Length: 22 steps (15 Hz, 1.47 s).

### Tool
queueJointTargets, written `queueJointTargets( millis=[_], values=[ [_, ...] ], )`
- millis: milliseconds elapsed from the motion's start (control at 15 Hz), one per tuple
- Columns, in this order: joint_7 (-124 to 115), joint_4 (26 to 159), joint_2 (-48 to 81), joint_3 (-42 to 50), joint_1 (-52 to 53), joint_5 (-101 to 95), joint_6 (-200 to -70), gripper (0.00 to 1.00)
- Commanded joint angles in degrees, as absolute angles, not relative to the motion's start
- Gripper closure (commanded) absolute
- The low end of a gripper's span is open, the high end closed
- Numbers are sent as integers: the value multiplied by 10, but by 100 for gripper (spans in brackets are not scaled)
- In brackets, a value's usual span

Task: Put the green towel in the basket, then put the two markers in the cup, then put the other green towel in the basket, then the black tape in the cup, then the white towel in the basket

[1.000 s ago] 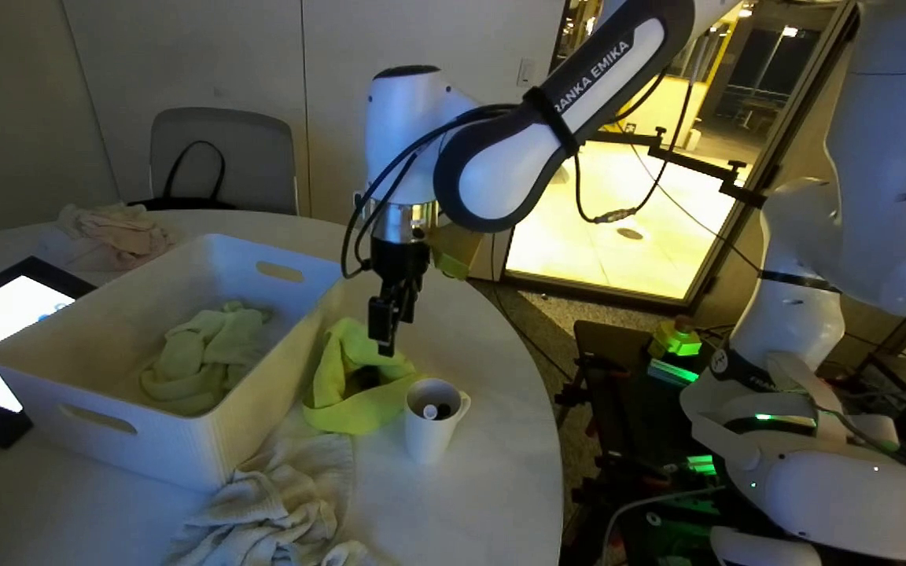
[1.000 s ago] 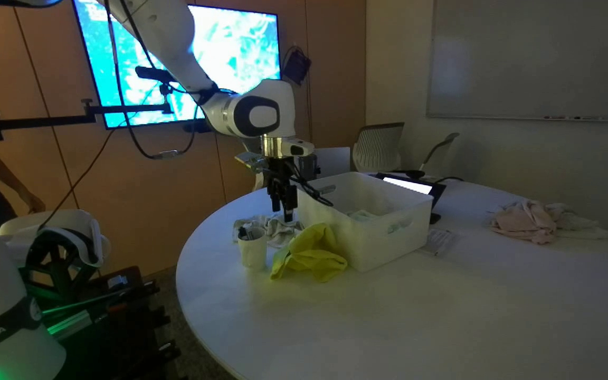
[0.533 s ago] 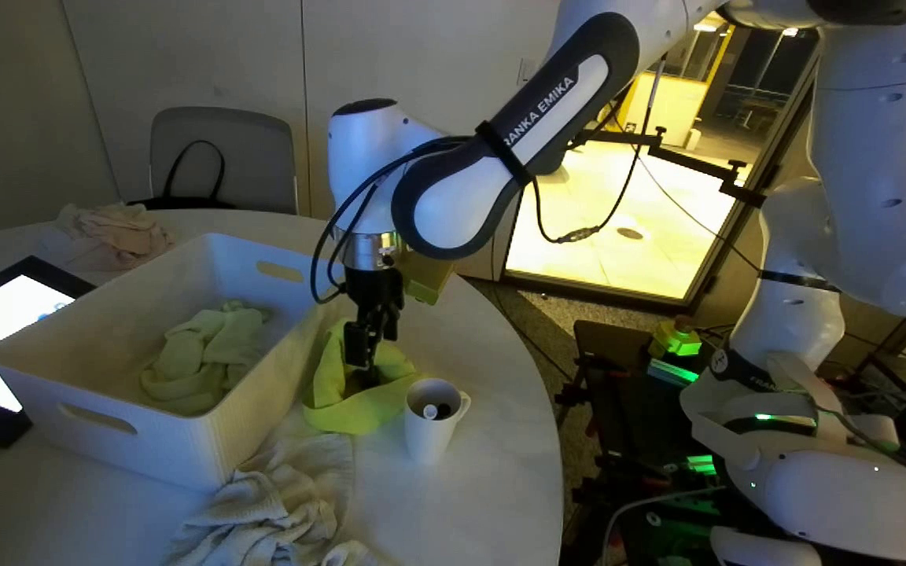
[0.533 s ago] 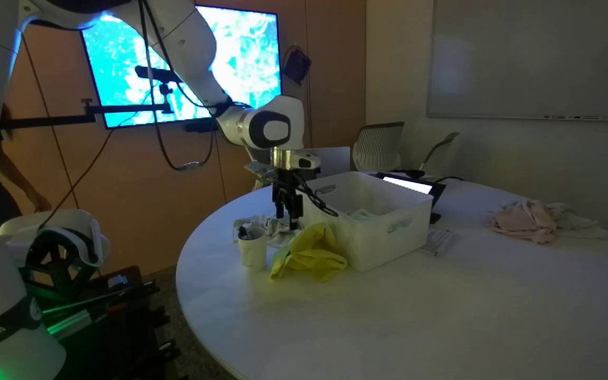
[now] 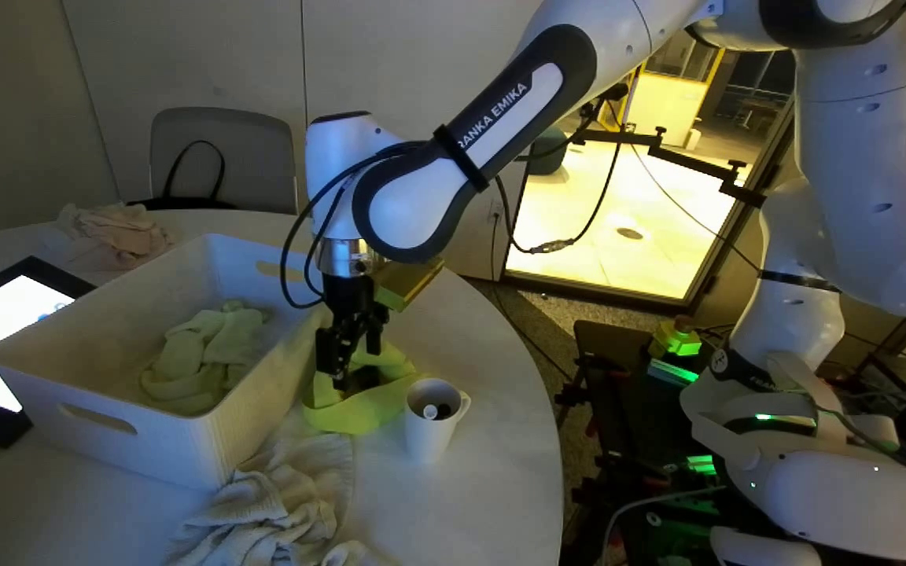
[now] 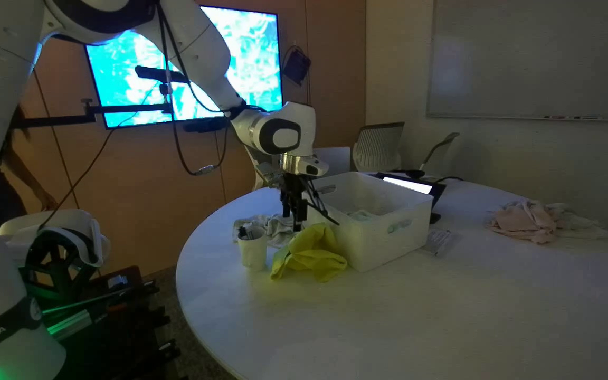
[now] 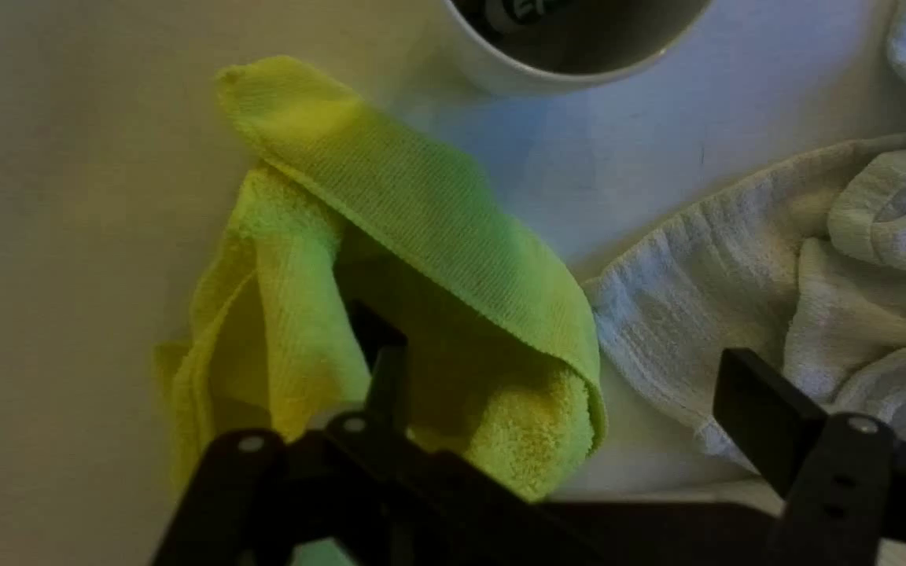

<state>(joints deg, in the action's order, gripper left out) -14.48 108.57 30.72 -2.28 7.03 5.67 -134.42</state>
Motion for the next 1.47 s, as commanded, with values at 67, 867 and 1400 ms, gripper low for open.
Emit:
queueJointTargets(
  millis=[67,867,1400],
  values=[
    [-138,1037,346,-33,59,92,-1320,0],
    [-69,941,448,-32,70,51,-1255,0],
    [-35,918,475,-34,70,32,-1261,27]
  ],
)
